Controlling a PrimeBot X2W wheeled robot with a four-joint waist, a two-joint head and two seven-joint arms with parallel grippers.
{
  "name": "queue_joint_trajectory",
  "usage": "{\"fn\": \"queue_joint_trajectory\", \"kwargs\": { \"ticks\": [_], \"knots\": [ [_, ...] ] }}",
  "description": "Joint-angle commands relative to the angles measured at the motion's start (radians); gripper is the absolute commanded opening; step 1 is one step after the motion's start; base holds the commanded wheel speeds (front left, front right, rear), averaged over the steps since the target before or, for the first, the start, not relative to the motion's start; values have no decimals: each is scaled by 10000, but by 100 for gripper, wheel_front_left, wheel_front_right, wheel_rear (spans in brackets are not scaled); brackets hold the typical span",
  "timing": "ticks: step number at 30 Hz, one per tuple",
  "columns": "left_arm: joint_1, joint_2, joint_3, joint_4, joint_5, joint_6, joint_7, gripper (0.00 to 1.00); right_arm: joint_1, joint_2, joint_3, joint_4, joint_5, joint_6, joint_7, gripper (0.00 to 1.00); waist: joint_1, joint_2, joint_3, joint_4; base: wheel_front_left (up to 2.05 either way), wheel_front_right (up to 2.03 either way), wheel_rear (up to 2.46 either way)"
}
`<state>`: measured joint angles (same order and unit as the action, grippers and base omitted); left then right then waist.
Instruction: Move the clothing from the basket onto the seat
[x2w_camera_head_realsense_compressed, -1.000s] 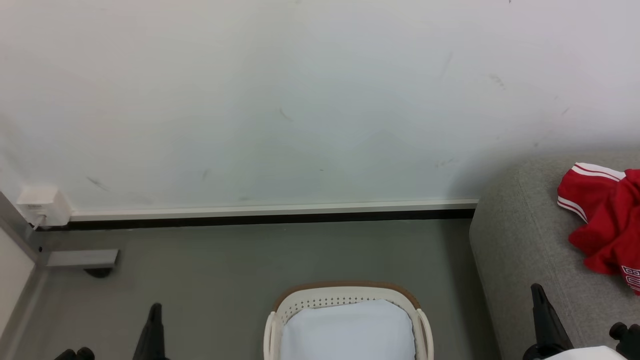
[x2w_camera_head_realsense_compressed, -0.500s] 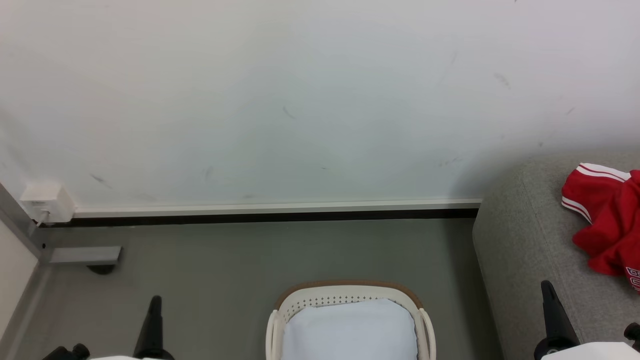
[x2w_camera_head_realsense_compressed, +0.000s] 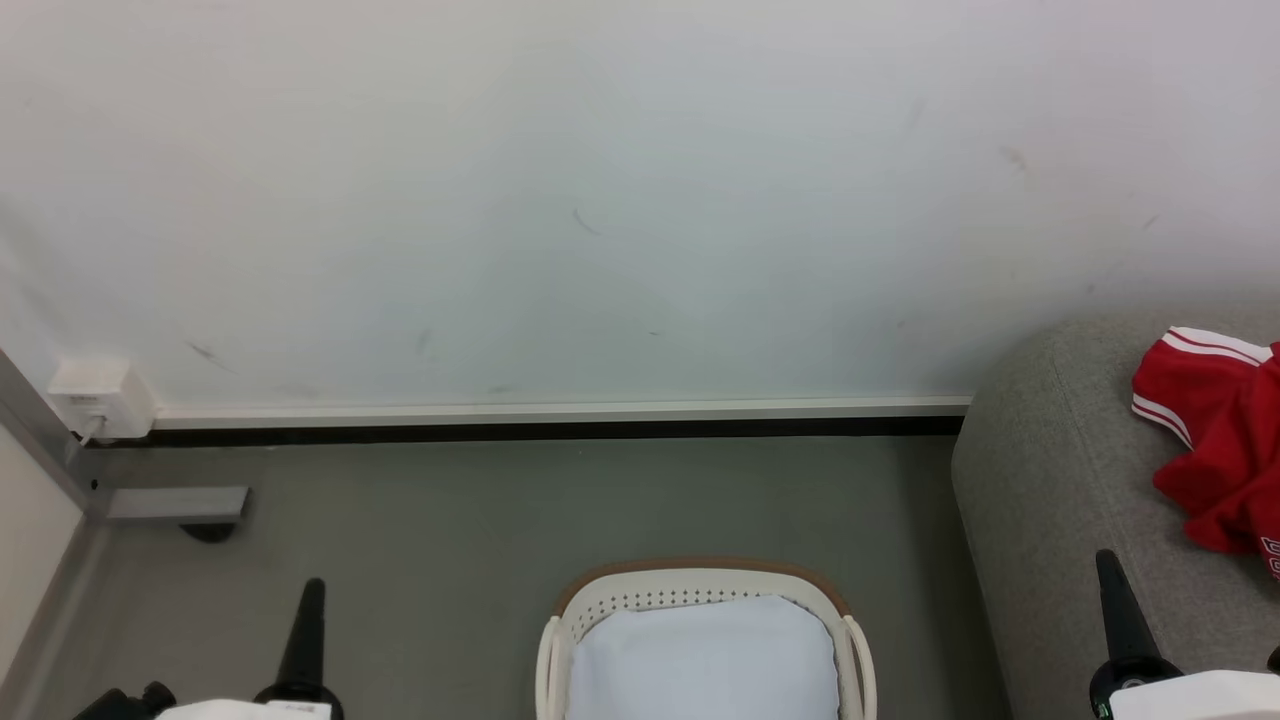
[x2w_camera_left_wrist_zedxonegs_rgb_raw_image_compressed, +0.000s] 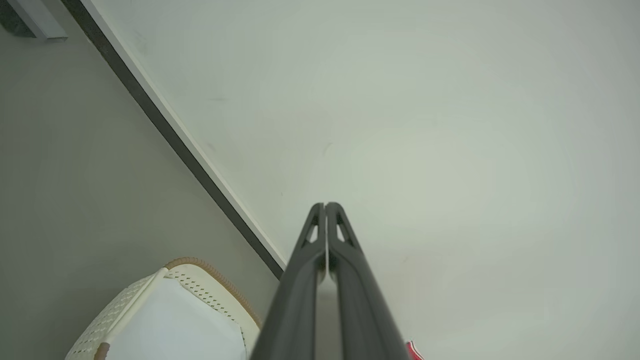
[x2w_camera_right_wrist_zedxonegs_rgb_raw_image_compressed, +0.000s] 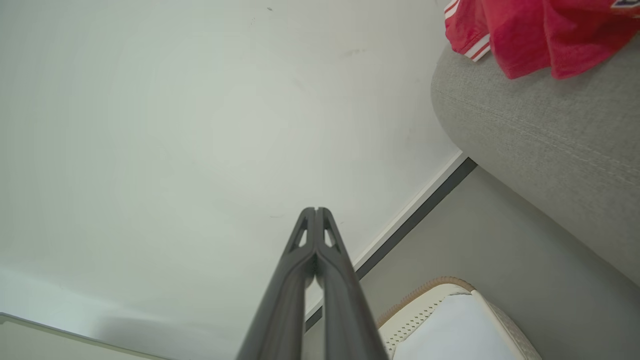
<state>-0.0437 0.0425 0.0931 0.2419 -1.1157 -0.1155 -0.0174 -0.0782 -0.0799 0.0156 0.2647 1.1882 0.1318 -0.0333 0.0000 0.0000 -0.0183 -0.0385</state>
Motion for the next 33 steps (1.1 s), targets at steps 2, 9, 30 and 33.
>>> {"fn": "queue_joint_trajectory", "kwargs": {
  "ticks": [2, 9, 30, 33],
  "knots": [
    [-231, 85, 69, -99, -390, -73, 100, 0, -187, -13, -116, -101, 319, -11, 84, 0, 0, 0, 7, 14, 0, 0, 0],
    [-314, 90, 96, -85, -1060, -68, 287, 0, -236, -1, -248, -108, 938, -12, 252, 0, 0, 0, 28, 58, 0, 0, 0],
    [-534, 102, 162, -42, -2859, -82, 790, 0, -307, 26, -619, -138, 2565, -16, 731, 0, 0, 0, 90, 191, 0, 0, 0],
    [-553, 104, 170, -35, -3118, -76, 842, 0, -321, 31, -673, -143, 2800, -16, 777, 0, 0, 0, 99, 210, 0, 0, 0]
  ]
}}
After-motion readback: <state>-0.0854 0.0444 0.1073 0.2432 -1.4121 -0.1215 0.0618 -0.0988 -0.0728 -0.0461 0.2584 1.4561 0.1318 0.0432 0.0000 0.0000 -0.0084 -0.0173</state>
